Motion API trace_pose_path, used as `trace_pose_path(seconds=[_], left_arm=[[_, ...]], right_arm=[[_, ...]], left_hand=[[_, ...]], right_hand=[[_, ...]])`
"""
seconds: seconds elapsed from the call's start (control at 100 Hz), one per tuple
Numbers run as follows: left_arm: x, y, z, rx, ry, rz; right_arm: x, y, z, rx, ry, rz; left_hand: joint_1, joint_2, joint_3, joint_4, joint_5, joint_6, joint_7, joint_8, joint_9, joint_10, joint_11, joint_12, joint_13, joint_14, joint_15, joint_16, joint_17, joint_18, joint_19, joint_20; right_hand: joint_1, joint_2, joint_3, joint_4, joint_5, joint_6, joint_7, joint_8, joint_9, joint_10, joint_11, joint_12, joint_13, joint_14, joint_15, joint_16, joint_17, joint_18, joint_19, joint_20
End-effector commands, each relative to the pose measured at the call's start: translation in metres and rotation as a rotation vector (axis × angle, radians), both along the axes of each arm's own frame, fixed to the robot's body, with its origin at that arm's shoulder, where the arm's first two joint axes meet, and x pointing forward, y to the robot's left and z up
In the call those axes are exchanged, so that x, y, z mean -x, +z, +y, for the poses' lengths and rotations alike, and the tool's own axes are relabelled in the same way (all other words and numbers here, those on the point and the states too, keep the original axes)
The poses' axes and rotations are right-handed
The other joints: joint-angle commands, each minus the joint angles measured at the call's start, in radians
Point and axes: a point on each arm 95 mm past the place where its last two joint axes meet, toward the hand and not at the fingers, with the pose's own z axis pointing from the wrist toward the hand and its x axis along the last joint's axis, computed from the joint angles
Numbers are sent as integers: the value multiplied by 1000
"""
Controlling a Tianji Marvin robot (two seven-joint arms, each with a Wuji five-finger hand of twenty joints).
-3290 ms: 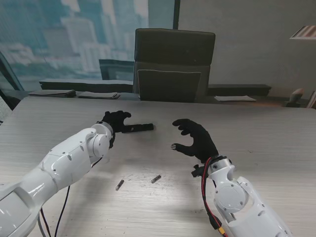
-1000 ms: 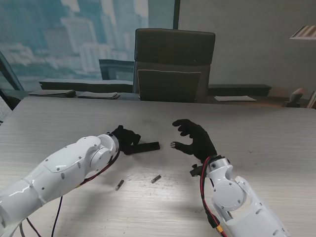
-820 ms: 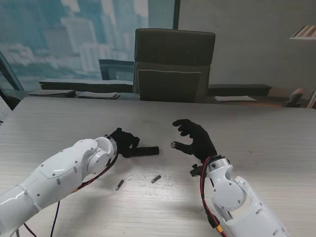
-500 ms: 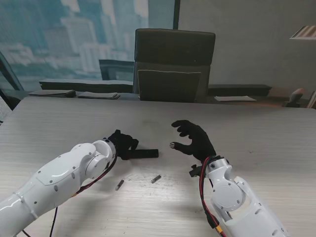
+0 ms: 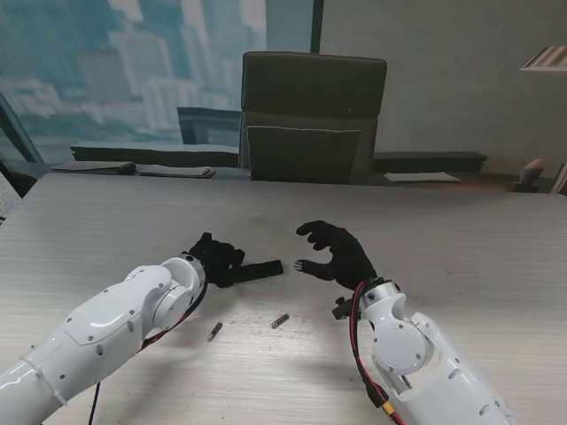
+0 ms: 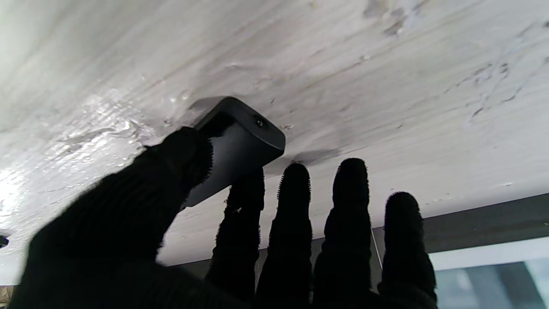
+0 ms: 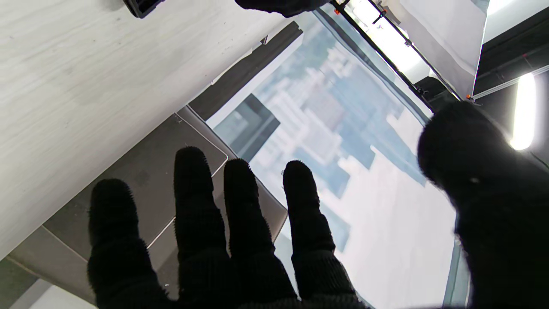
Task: Install the batteries into the remote control and close the cover
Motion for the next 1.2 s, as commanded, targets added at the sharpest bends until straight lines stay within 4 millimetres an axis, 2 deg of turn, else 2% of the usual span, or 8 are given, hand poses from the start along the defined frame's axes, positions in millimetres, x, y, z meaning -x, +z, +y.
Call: trace_pose_path(seconds=[0.0,0.16,0.36,0.49,0.74,0.95,1.19], left_arm=[[13,-30,17,-55,32,82],[12,-27,17,-66,20,67],[11,-23,19,-93,-13,63],[12,-22,20,-99,-16,58],[17,-19,20,-71,-10,18],[24,-13,19,-38,-2,-25],[30,-11,18,31,-2,-97]], right_arm=[[1,-3,4,11,21,17],[-1,-5,6,23,37,29],[-2,-7,8,21,38,41],[-2,-7,8,19,38,46],[-2,-7,7,19,38,46],[-1,-8,8,23,41,46],[-1,-9,9,24,44,51]], left_hand=[[-16,52,68,57,106,-17,-153,-43,51,-36,51,42,-24,-25,-11,7,-23,-13,8,-10],[-9,55,82,67,96,-14,-182,-41,34,-32,36,34,-25,-26,-13,6,-24,-13,8,-10],[17,52,94,67,77,-34,-227,-46,5,-32,12,23,-34,-34,-22,2,-25,-14,5,-12],[20,53,94,66,69,-26,-246,-51,-4,-30,7,20,-37,-36,-23,1,-25,-15,2,-13],[-78,54,73,62,37,20,-345,-92,-44,-14,-9,10,-62,-34,-29,0,-31,-16,-3,-16],[-91,78,36,60,12,48,-416,-126,-85,-1,-30,0,-94,-34,-42,-7,-39,-17,-11,-20],[-106,58,11,50,-29,71,-473,-155,-129,9,-46,-9,-122,-31,-51,-11,-47,-14,-16,-22]], right_hand=[[10,14,-16,13,12,5,-3,-16,4,9,-5,-4,-7,-3,7,13,1,-11,-19,15],[10,21,-18,13,13,3,-6,-16,3,8,-6,-4,-6,-3,9,13,2,-12,-22,17],[11,24,-22,14,16,4,-8,-15,7,9,-5,-4,-6,-2,8,13,2,-12,-25,18],[10,27,-24,15,16,4,-9,-14,7,10,-5,-4,-5,-2,9,13,4,-11,-26,20],[11,28,-27,16,16,5,-10,-13,7,11,-5,-4,-6,-2,9,13,6,-12,-29,23],[12,27,-26,16,16,4,-10,-12,7,11,-5,-4,-6,-1,9,13,6,-11,-32,25],[11,27,-24,16,15,4,-10,-11,7,10,-5,-3,-4,-2,11,13,7,-12,-34,28]])
